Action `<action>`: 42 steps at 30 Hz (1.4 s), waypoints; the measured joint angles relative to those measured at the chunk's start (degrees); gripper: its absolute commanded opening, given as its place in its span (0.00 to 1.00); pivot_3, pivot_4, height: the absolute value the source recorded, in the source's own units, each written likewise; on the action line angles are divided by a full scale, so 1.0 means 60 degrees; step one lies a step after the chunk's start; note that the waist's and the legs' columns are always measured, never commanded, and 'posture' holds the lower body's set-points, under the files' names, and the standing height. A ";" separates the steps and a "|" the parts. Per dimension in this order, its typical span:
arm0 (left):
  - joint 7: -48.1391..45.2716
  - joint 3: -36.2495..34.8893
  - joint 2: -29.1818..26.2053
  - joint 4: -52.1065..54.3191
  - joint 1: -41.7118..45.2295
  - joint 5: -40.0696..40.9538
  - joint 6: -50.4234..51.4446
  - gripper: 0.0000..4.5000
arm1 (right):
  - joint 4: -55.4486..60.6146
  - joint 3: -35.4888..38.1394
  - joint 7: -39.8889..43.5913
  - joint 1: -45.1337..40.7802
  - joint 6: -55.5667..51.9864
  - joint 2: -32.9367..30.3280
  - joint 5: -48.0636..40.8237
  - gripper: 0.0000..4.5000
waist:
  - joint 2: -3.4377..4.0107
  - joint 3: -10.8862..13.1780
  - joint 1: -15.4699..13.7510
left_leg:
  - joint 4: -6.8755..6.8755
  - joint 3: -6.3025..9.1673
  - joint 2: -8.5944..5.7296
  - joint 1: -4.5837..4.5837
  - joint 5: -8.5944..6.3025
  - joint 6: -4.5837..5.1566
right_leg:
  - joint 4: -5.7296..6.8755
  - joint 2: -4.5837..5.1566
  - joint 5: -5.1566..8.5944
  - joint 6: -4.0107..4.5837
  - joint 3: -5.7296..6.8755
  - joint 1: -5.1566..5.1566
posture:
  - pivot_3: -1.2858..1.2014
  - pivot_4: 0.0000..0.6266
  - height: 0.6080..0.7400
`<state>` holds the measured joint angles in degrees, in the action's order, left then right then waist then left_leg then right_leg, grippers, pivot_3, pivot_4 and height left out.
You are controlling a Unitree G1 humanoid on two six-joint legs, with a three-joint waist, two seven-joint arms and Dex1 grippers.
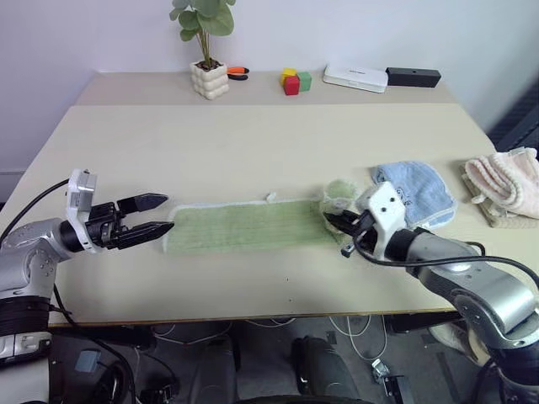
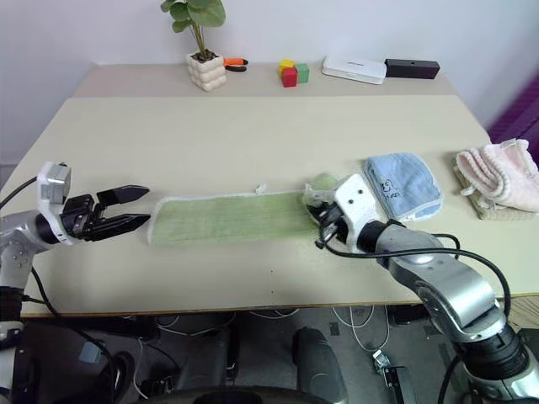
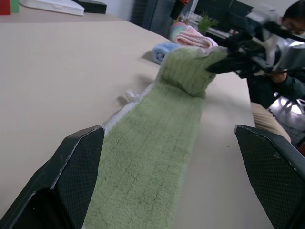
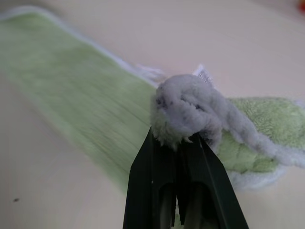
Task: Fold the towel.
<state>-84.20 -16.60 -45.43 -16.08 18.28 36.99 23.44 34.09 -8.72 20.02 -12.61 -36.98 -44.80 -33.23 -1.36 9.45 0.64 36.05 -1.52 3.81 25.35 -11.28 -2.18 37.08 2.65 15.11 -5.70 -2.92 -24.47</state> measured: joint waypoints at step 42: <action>0.0705 -0.0181 0.0000 0.0902 -0.0465 0.0381 0.0349 1.00 | -0.0933 -0.0871 0.1231 -0.0802 0.0068 0.3218 0.3195 0.99 | -0.0003 -0.0001 0.0008 | 0.0002 -0.0002 -0.0001 0.0000 0.0000 0.0000 | 0.0006 -0.0002 -0.0002 -0.0003 0.0002 -0.0001 | 0.52 0.24 1.00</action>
<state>-79.97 -17.69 -45.43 -10.67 15.49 39.27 25.53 28.49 -13.95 27.41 -17.42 -36.57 -25.49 -14.06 -1.38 9.45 0.68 36.06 -1.53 3.80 25.35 -11.28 -2.18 37.12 2.64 15.10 -5.71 -2.91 -24.47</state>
